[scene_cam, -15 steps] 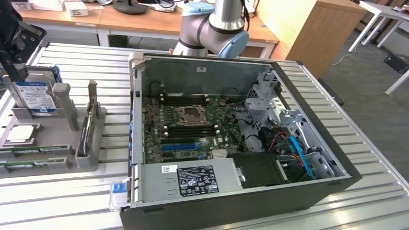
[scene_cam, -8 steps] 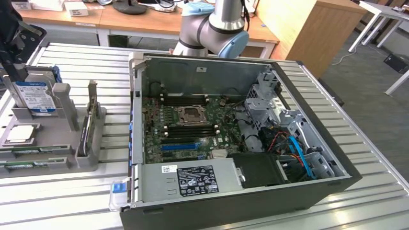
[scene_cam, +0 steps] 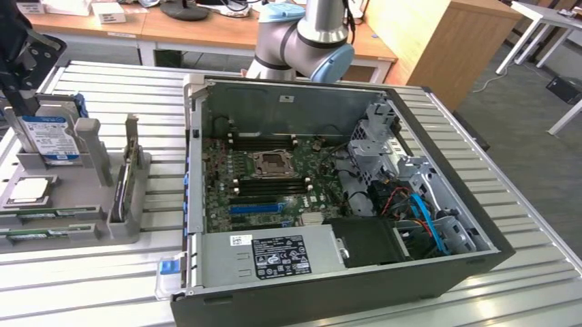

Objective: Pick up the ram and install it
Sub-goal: 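Pick up the ram and move it above insertion slot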

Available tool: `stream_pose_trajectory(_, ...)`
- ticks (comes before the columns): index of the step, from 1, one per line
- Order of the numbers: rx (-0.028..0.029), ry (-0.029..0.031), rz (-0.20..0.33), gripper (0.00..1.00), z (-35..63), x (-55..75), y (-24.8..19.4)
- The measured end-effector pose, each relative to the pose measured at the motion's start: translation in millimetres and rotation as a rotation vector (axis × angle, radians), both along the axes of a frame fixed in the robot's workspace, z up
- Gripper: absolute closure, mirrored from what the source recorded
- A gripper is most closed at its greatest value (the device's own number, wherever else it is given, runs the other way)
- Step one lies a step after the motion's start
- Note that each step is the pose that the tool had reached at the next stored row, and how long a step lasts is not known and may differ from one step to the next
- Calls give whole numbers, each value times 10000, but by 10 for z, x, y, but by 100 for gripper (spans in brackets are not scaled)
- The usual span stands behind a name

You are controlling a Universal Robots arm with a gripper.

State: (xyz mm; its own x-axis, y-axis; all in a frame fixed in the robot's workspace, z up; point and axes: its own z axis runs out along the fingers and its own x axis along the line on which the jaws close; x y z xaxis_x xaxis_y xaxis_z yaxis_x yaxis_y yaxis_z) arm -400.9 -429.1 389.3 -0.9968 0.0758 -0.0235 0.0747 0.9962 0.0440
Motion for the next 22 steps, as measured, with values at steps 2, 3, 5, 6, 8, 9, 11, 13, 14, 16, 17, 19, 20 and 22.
stream_pose_trajectory(2, -7, 1, 278, 89, 1, 0, 0)
stream_pose_trajectory(3, -10, 1, 439, 89, 0, 0, 0)
stream_pose_trajectory(5, -14, 1, 795, 89, 0, 0, 0)
stream_pose_trajectory(6, -18, 1, 974, 89, -1, 0, 0)
stream_pose_trajectory(8, -24, 1, 1344, 89, -1, 0, 0)
stream_pose_trajectory(9, -30, 1, 1525, 89, -1, 0, 0)
stream_pose_trajectory(11, -46, 2, 1885, 89, -2, 0, 0)
stream_pose_trajectory(13, -66, 3, 2244, 89, -2, 0, 0)
stream_pose_trajectory(14, -74, 4, 2426, 89, -2, 1, 0)
stream_pose_trajectory(16, -92, 4, 2802, 89, -2, 1, 0)
stream_pose_trajectory(17, -104, 4, 2980, 89, -3, 1, 0)
stream_pose_trajectory(19, -139, 8, 3319, 89, -3, 1, 0)
stream_pose_trajectory(20, -158, 11, 3482, 89, -3, 0, 0)
stream_pose_trajectory(22, -188, 14, 3803, 89, -4, -1, -1)
